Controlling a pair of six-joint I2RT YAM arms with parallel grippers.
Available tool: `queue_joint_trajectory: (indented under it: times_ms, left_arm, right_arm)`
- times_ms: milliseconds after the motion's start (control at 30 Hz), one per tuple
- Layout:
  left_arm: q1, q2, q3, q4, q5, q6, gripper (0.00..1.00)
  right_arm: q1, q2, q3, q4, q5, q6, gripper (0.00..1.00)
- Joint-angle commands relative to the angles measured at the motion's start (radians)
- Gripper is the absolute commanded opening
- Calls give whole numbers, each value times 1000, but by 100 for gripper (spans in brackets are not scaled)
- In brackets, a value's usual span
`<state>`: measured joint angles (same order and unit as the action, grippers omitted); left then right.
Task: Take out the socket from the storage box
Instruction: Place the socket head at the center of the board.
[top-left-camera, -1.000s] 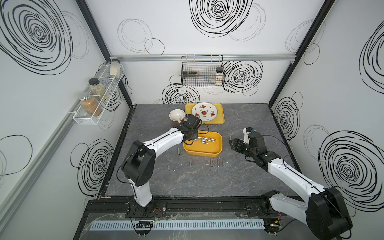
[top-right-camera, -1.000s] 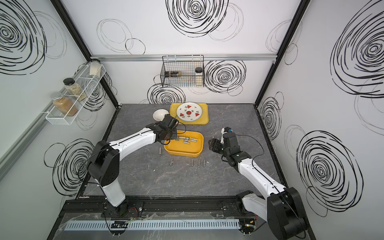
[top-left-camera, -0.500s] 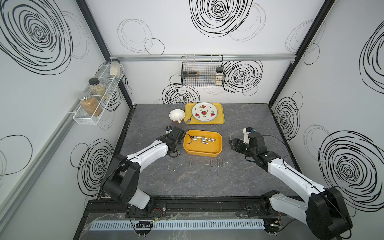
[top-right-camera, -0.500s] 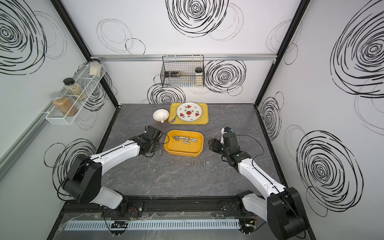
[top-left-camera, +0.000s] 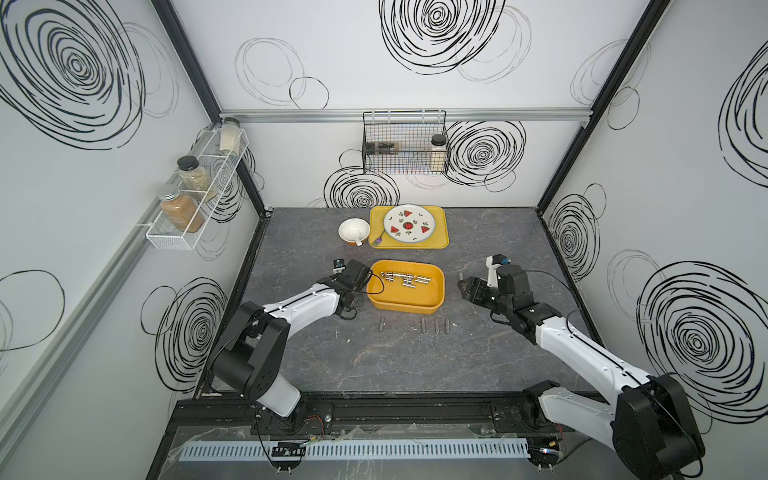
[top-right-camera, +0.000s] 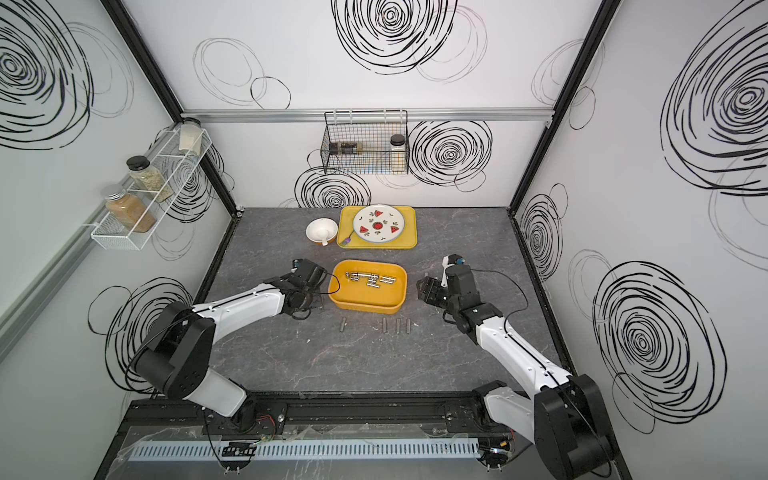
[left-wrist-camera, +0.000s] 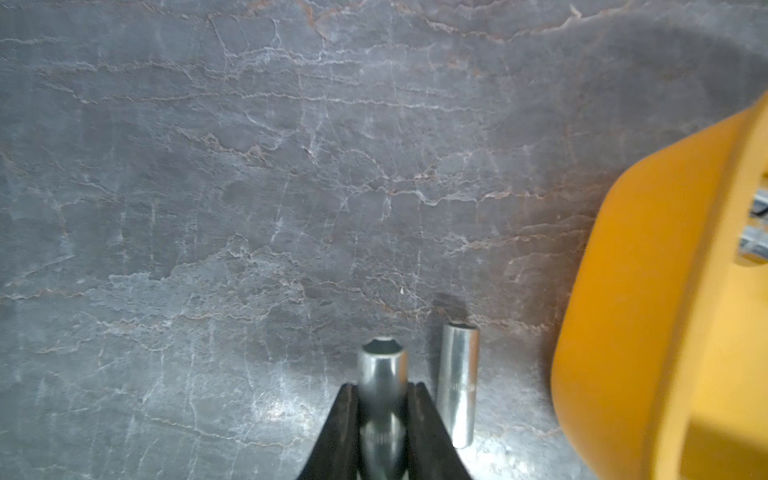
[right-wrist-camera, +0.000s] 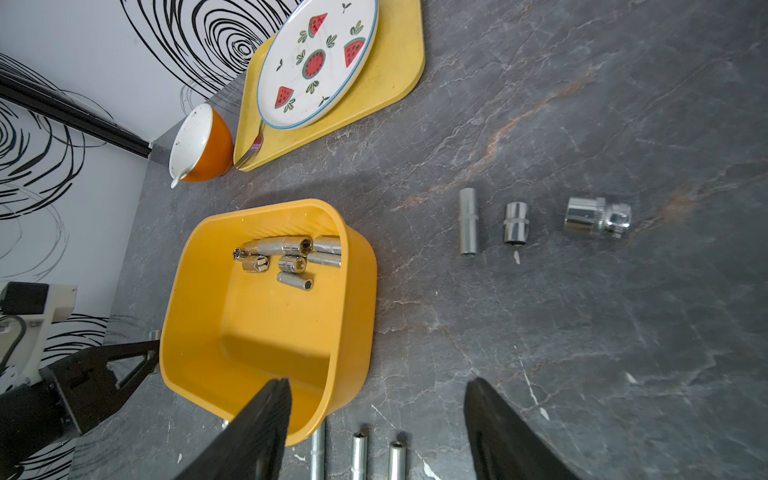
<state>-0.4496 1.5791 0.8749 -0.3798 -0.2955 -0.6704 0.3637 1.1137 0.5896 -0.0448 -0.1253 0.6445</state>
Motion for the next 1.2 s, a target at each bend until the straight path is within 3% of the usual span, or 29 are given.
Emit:
queue_joint_trajectory:
  times_ms: [0, 333, 1167]
  left_arm:
    - [5, 18, -18, 37, 21, -7, 10]
    - [4, 42, -60, 59, 32, -9, 13]
    - [-12, -5, -59, 61, 13, -8, 42]
  right_arm:
    - [6, 5, 24, -6, -7, 8, 71]
    - [6, 9, 22, -2, -10, 8, 71]
    - [6, 20, 21, 4, -13, 9, 71]
